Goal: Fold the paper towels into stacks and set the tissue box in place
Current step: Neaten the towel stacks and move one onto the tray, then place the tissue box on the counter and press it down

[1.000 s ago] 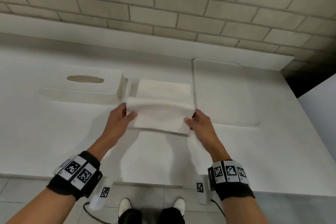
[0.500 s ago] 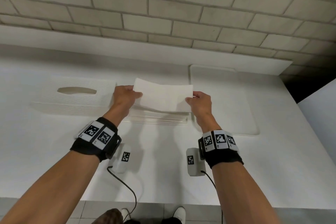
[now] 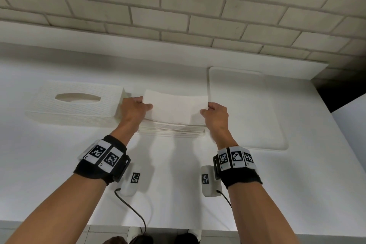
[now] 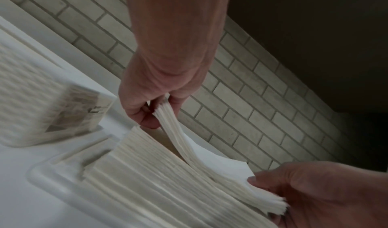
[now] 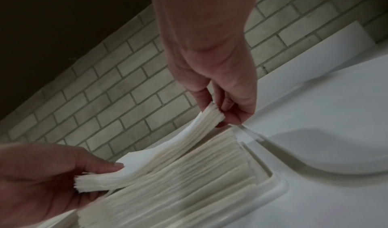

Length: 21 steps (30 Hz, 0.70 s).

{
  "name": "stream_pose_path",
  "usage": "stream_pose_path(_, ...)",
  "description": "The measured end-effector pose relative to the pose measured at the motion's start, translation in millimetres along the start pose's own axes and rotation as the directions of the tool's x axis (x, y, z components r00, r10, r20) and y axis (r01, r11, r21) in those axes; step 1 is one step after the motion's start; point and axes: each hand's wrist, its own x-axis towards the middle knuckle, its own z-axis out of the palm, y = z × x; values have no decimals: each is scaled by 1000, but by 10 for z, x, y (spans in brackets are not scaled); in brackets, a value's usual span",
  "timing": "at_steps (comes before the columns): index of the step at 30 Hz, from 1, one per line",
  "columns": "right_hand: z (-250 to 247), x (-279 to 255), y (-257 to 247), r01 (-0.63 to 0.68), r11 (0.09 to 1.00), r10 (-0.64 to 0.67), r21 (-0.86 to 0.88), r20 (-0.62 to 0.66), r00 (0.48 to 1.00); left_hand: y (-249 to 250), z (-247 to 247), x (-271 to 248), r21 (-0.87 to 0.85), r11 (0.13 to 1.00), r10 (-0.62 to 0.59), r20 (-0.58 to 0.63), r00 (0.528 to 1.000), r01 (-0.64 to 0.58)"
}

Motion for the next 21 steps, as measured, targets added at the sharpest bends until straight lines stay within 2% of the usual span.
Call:
stream_pose_path(3, 16, 17, 32, -1, 998, 2, -66, 16, 1000, -91, 31, 35, 88, 996, 9, -22, 1000, -7)
stream_pose_path(7, 119, 62, 110, 6, 984, 4, -178, 57, 998, -141, 67, 43, 314, 949, 15, -22, 1000, -8)
stream_pose_path(9, 186, 102, 173, -4, 976, 20, -216, 74, 997, -145, 79, 45, 314, 949, 3, -11, 1000, 0)
stream_pose_path(12, 159, 39, 97, -19, 971, 28, -237, 31, 999, -76, 30, 38, 234, 972, -27, 17, 999, 22)
stream_pose_path(13, 118, 3, 55, 1, 971, -7, -239, -24, 1000, -33, -16, 32, 229, 973, -7, 30, 1000, 0)
stream_pose_path(15, 30, -95, -109, 85, 966, -128, -244, -162, 978, 69, -162, 57, 231, 972, 41, 0, 999, -39)
stream_pose_path(17, 19, -236, -380, 215, 955, -263, -205, -243, 934, 187, -388, 101, 88, 994, 77, -65, 995, -71)
stream_pose_path(19, 138, -351, -690, 333, 936, -352, -119, -221, 910, 277, -675, 182, -56, 996, 65, -121, 991, -73)
stream_pose_path(21, 392, -430, -932, 374, 927, -375, -38, -123, 919, 313, -975, 276, -129, 990, 37, -163, 986, -59)
